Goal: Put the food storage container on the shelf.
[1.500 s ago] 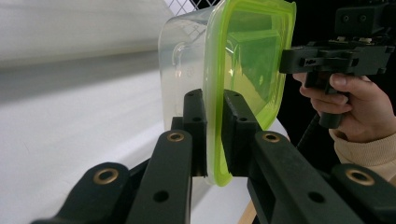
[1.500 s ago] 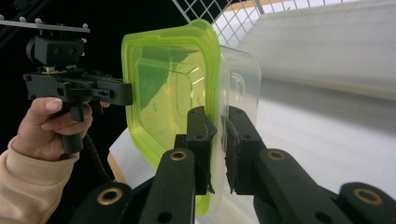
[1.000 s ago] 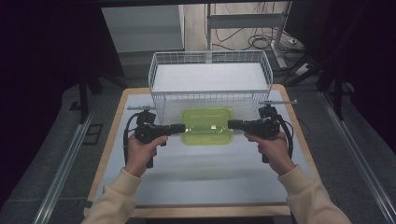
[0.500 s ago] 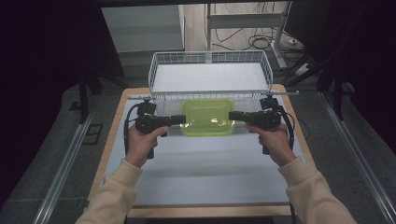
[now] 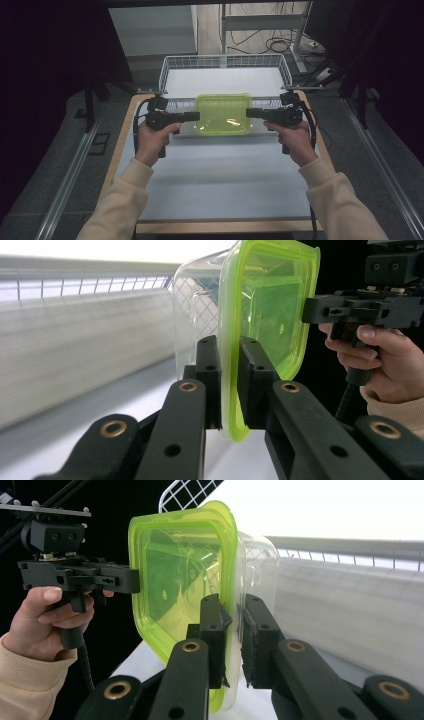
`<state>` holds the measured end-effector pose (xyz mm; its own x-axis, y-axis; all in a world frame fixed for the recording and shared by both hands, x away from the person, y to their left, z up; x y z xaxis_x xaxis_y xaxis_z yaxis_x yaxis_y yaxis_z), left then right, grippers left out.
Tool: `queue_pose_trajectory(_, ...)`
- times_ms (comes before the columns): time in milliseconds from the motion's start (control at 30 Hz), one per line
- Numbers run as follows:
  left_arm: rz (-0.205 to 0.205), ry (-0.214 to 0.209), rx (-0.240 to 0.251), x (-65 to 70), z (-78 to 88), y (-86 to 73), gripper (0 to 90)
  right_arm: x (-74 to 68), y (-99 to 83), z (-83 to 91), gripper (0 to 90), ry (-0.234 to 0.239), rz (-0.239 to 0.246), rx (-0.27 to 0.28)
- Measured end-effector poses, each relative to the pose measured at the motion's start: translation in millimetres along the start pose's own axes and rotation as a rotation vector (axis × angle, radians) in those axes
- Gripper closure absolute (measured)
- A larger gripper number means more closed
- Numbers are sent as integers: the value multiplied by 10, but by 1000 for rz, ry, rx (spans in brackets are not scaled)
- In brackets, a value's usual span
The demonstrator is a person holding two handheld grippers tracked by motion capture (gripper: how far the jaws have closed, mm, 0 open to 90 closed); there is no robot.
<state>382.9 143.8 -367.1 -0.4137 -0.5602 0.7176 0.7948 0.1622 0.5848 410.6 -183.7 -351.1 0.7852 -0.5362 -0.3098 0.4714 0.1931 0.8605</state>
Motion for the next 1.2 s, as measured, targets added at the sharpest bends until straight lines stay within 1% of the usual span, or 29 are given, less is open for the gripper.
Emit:
queue_pose_trajectory(133,-6,2,2,13,6,87,816,17,87,-5,813,0,2,-1)
queue_pose_trajectory(167,-10,3,4,23,12,142,816,28,129,-11,814,-1,3,2)
queue_pose_trajectory(200,-10,3,4,23,12,142,816,28,129,-11,814,-1,3,2)
queue_pose_trajectory(300,-13,3,11,41,10,240,816,52,211,-20,814,-3,1,6)
queue_pose_trajectory(367,-17,5,11,50,5,317,816,76,301,-23,814,-10,4,9)
queue_pose_trajectory(400,-17,5,11,50,5,317,816,76,301,-23,814,-10,4,9)
queue_pose_trajectory(533,-22,10,13,52,0,434,816,115,404,-41,814,-14,2,8)
queue_pose_trajectory(567,-19,12,18,54,-6,456,815,137,446,-54,814,-15,1,8)
queue_pose_trajectory(833,-5,15,23,17,-73,601,815,223,565,-89,813,-32,5,5)
queue_pose_trajectory(900,-3,16,20,8,-85,650,814,260,622,-104,813,-36,-3,6)
queue_pose_trajectory(1033,-6,30,25,8,-106,732,813,304,676,-131,813,-41,-8,9)
queue_pose_trajectory(1100,-1,41,30,3,-124,769,813,318,689,-140,813,-43,-11,10)
queue_pose_trajectory(1167,2,47,25,-16,-148,811,812,349,711,-162,813,-48,-16,10)
queue_pose_trajectory(1200,3,50,23,-22,-155,825,812,389,727,-184,813,-47,-25,9)
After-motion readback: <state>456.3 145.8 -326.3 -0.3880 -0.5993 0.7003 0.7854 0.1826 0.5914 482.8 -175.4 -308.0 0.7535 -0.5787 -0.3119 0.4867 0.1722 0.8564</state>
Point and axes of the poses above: each handheld gripper's, and its own axes: z roughly backward along the jaws, y roughly out of its top, x roughly to its right, the point moved 2 cm from there along -z, roughly forward along the jaws, and after that the axes turned 13 degrees about z, right-handed, at the moved point
